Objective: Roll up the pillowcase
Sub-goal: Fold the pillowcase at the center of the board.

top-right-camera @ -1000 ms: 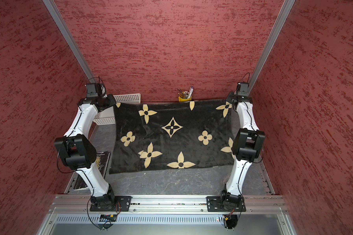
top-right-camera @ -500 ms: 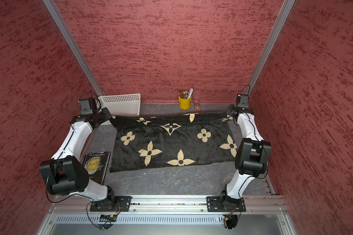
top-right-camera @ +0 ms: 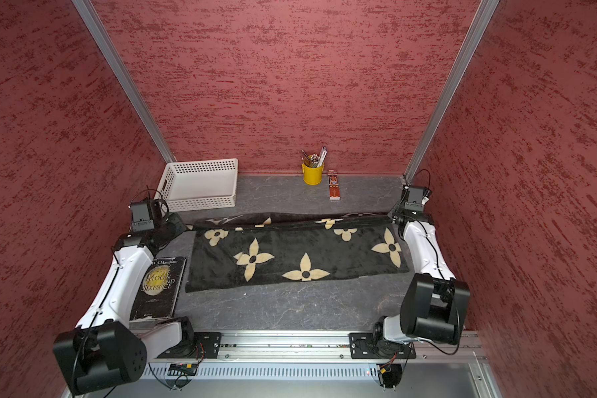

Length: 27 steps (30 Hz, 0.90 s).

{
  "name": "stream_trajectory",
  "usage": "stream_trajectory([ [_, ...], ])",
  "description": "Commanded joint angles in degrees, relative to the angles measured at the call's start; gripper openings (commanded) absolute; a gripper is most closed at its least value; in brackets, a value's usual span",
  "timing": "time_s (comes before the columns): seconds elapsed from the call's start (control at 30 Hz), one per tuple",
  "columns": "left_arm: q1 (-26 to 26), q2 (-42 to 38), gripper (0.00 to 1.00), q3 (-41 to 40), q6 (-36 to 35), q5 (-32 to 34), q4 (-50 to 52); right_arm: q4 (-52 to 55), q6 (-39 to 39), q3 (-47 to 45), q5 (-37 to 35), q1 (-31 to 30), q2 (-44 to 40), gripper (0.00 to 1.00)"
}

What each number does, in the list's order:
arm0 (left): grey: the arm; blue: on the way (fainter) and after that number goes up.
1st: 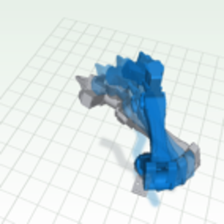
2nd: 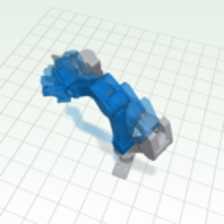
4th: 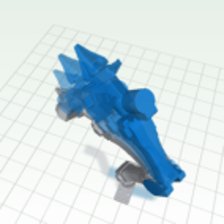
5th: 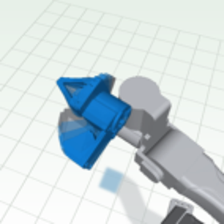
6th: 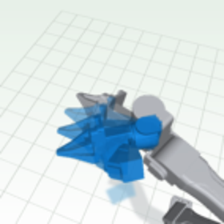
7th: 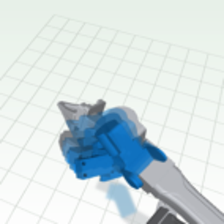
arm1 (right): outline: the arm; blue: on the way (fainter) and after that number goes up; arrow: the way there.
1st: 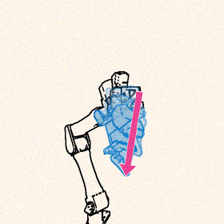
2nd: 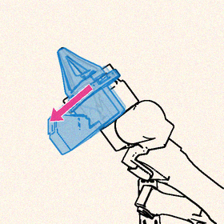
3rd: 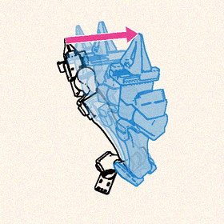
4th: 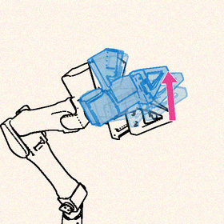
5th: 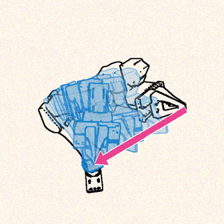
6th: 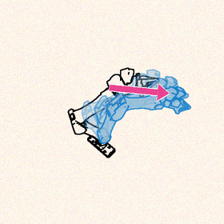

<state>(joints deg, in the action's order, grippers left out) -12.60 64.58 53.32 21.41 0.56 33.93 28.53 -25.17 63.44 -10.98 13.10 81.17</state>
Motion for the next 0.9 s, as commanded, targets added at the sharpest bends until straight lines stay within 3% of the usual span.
stream_trajectory([
  [0.0,-0.7,-2.8,0.00,-2.2,1.9,1.5,2.5,-1.1,-1.7,-2.1,-3.8,0.9,-2.2,0.00],
  [0.4,2.4,-8.9,0.00,-6.3,7.7,5.0,8.5,3.6,-6.1,-8.0,-7.5,1.3,-4.9,0.00],
  [0.87,3.0,-9.9,0.00,-8.4,12.0,9.4,12.2,6.2,-8.0,-11.6,-8.8,1.5,-7.1,0.00],
])
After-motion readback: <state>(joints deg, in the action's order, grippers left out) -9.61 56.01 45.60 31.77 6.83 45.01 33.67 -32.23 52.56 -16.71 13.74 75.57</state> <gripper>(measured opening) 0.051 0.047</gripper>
